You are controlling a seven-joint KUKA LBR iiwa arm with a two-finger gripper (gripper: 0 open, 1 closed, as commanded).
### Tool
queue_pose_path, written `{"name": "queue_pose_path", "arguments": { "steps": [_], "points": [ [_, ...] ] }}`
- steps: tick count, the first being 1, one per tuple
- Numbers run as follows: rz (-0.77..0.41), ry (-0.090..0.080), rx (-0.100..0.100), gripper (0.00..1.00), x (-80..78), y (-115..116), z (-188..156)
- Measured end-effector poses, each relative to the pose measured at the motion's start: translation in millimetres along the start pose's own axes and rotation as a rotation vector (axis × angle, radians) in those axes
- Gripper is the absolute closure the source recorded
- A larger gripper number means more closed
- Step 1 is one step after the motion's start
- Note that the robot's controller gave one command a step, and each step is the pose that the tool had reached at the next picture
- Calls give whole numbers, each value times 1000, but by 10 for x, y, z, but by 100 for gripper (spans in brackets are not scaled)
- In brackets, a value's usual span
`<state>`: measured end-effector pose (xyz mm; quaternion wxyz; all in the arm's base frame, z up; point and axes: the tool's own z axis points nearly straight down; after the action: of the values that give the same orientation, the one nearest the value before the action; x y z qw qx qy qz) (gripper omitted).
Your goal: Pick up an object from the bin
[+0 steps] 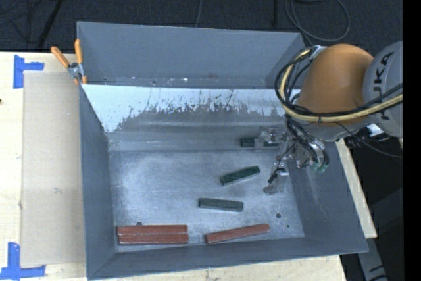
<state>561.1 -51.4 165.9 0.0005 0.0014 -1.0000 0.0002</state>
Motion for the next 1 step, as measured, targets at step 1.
{"name": "queue_pose_path", "arguments": {
  "steps": [1],
  "points": [
    [-81,5,-1,0,-199,-21,1010]
  ]
}}
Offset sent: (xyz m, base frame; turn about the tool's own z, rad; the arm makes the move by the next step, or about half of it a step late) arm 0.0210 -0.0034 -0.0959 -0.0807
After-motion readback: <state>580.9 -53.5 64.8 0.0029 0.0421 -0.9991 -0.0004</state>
